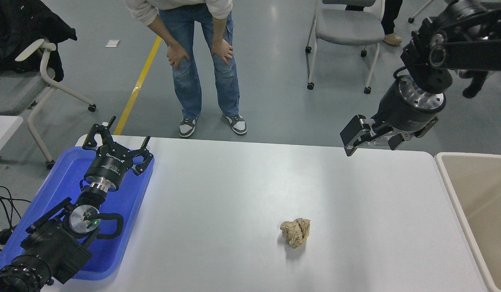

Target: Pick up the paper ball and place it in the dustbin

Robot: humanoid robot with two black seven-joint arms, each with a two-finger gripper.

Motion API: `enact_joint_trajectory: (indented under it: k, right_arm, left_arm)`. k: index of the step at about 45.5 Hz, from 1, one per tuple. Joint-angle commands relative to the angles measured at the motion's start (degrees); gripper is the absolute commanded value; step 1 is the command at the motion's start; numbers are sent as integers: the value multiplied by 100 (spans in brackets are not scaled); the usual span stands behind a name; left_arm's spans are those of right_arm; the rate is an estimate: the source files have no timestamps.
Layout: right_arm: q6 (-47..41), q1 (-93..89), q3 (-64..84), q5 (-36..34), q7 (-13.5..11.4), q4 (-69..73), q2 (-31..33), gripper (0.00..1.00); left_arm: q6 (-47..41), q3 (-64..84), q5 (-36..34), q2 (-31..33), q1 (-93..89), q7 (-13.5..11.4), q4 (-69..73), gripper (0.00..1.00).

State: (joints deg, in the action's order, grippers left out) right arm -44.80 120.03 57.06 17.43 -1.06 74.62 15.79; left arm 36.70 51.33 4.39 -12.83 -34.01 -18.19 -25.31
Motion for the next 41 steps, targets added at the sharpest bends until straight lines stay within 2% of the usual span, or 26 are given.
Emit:
enact_joint_trajectory:
  k: [1, 11, 18, 24, 33, 41]
  right_arm:
    - [480, -708, -274, -2, 1, -44, -251, 100]
    - [1316, -1508, -450, 15, 1, -439, -611, 100]
    - [1588, -2009, -476, 15, 1, -984, -981, 100]
    - [1905, -2378, -547, 59, -8, -1152, -1051, 100]
    - [1949, -2730, -626, 77, 1, -1284, -1218, 100]
    - [1940, -3003, -827, 375, 1, -1266, -1324, 100]
  left_arm:
    - [4, 0, 0, 0, -9, 0, 0, 100]
    - [4, 0, 9, 0, -9, 0, 0, 100]
    - [4, 0, 0, 0, -9, 0, 0, 100]
    - [4, 0, 0, 0, -9, 0, 0, 100]
    - [4, 0, 0, 0, -9, 0, 0, 100]
    - [4, 0, 0, 0, -9, 0, 0, 100]
